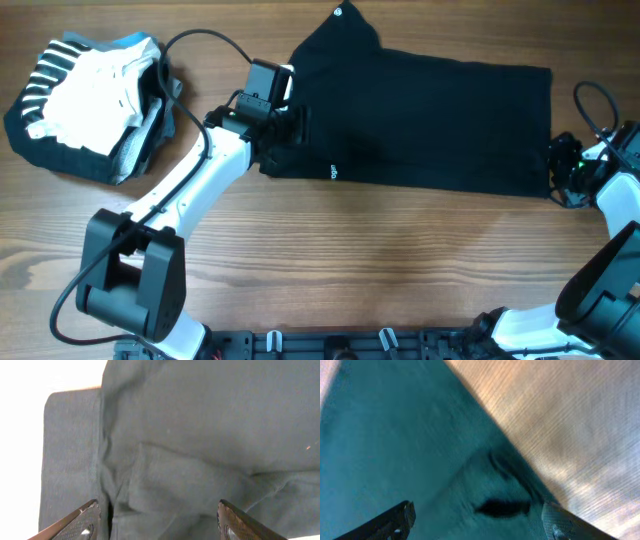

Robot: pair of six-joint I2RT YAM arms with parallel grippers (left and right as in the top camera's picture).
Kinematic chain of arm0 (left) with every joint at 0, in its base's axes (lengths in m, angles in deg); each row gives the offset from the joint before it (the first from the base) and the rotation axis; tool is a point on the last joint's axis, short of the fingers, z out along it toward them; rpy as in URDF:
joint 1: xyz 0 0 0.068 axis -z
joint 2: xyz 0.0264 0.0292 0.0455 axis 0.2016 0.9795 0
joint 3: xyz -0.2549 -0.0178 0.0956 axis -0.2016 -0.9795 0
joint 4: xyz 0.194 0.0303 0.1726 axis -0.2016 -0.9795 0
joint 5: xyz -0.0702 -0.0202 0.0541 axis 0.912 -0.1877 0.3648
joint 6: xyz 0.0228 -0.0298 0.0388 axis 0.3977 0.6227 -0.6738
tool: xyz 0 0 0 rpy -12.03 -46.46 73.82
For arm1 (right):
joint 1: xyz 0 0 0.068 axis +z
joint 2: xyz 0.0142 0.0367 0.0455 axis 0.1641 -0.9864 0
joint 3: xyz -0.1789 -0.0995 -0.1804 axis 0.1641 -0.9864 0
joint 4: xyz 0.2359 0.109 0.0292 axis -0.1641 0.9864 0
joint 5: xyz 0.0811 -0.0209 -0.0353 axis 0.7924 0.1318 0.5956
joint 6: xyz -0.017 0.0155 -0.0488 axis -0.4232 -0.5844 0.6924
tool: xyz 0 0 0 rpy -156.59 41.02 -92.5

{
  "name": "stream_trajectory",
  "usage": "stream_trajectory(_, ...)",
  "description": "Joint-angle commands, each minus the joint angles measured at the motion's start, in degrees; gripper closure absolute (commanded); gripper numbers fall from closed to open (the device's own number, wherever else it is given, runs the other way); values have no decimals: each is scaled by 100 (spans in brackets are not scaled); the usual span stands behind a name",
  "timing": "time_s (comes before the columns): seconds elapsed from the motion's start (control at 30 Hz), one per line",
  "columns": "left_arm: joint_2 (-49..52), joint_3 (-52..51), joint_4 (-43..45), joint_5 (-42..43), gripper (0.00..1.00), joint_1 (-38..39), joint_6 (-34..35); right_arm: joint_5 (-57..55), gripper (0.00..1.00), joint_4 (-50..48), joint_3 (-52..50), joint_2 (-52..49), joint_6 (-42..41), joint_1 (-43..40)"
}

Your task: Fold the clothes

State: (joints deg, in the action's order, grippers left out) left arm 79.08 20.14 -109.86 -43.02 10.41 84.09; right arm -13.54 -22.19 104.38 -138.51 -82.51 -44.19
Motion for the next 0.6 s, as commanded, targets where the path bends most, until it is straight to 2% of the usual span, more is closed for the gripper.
stream_trajectory(0.0,66,70,-737,-184,29,-254,-48,92,13,579,61,-37,146,17)
stream_trajectory(0.1,157,-72,-1250,-146,34,-481,-46,109,12,1117,61,-37,411,17)
stream_trajectory(0.3,704,-599,-678,345,30,-540,-50,411,12,1845,61,-37,614,17)
stream_trajectory(0.37,918,-597,-483,363,32,-540,-50,409,12,1906,61,-37,713,17)
stream_trajectory(0.43,1054,-597,-402,356,49,-546,-50,411,12,1945,61,-37,710,17)
stream_trajectory(0.47,1088,-597,-415,304,62,-557,-48,409,12,1967,61,-37,710,17)
stream_trajectory(0.5,1102,-597,-514,175,86,-581,-46,409,12,1991,61,-37,713,17)
stream_trajectory(0.53,1102,-597,-686,-63,96,-632,-17,404,12,2017,61,-37,715,17)
stream_trajectory(0.57,1102,-597,-872,-323,96,-708,63,382,12,2026,61,-37,710,17)
